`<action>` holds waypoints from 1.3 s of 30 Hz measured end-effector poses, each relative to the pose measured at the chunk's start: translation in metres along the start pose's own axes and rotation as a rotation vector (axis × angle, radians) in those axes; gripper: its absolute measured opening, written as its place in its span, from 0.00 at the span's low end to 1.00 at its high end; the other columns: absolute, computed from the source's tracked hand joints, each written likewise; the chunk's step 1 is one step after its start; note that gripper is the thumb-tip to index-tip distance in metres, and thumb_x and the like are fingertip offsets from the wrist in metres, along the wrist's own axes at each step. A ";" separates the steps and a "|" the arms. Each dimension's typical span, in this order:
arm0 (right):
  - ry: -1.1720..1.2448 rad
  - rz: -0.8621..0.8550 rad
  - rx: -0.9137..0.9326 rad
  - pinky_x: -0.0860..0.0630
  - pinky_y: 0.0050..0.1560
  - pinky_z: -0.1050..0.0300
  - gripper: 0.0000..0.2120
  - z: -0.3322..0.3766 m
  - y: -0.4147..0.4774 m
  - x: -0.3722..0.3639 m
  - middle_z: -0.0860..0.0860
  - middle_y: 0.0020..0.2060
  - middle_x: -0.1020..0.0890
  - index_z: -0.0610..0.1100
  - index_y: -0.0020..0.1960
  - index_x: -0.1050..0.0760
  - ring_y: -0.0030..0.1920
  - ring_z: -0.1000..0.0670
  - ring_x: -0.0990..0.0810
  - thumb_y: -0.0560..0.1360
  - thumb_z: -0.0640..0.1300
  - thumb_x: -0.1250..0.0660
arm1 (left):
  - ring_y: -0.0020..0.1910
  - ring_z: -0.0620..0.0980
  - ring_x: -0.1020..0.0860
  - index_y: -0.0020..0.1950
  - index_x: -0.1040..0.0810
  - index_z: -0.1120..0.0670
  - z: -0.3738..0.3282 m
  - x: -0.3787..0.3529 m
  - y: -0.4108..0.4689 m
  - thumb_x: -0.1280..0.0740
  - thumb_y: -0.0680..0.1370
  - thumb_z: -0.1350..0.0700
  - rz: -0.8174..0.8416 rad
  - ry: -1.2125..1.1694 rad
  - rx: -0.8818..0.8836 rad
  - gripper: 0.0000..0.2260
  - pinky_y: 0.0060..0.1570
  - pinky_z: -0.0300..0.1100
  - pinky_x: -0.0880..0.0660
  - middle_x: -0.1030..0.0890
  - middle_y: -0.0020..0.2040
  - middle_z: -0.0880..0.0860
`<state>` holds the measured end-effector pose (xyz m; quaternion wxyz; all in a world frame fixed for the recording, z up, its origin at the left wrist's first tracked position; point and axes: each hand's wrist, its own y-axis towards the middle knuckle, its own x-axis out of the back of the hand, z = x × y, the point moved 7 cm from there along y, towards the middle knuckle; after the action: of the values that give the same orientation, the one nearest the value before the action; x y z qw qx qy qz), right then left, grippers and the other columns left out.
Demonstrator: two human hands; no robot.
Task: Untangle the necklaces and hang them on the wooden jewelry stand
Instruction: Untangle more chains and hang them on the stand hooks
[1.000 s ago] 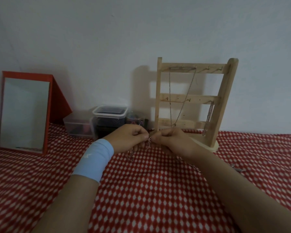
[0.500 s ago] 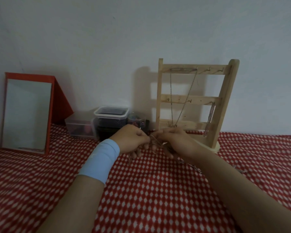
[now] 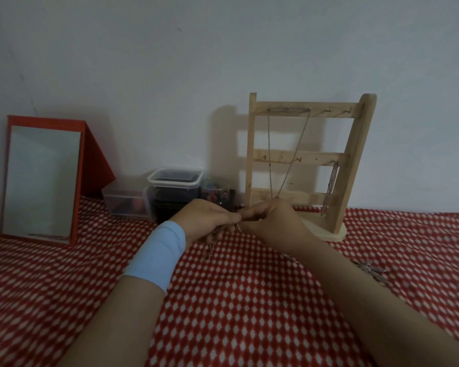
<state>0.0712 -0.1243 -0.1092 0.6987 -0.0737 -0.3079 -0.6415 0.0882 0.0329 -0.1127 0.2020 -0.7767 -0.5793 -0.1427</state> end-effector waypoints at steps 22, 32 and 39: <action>0.649 -0.063 -0.149 0.26 0.56 0.48 0.18 -0.018 0.001 0.020 0.48 0.40 0.19 0.44 0.37 0.21 0.46 0.44 0.22 0.82 0.41 0.42 | 0.41 0.52 0.20 0.43 0.21 0.60 0.016 -0.001 0.005 0.38 0.81 0.59 -0.008 -0.452 0.049 0.10 0.52 0.47 0.20 0.20 0.40 0.57; 0.927 0.000 -0.139 0.24 0.52 0.46 0.18 -0.009 0.004 0.028 0.47 0.36 0.26 0.44 0.38 0.29 0.37 0.46 0.22 0.85 0.45 0.44 | 0.32 0.51 0.23 0.42 0.21 0.62 0.038 0.011 0.005 0.34 0.77 0.57 0.031 -0.189 0.267 0.09 0.38 0.46 0.19 0.23 0.35 0.56; 0.625 0.120 -0.009 0.22 0.49 0.54 0.16 0.013 0.003 0.022 0.45 0.42 0.21 0.43 0.43 0.22 0.44 0.48 0.21 0.85 0.46 0.43 | 0.50 0.53 0.20 0.49 0.19 0.58 -0.032 0.013 0.001 0.42 0.82 0.55 -0.157 0.527 -0.225 0.14 0.58 0.46 0.25 0.17 0.50 0.54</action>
<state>0.0691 -0.1359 -0.0862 0.7957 0.1058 -0.0704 -0.5922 0.0933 0.0280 -0.0788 0.2464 -0.6831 -0.5460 -0.4179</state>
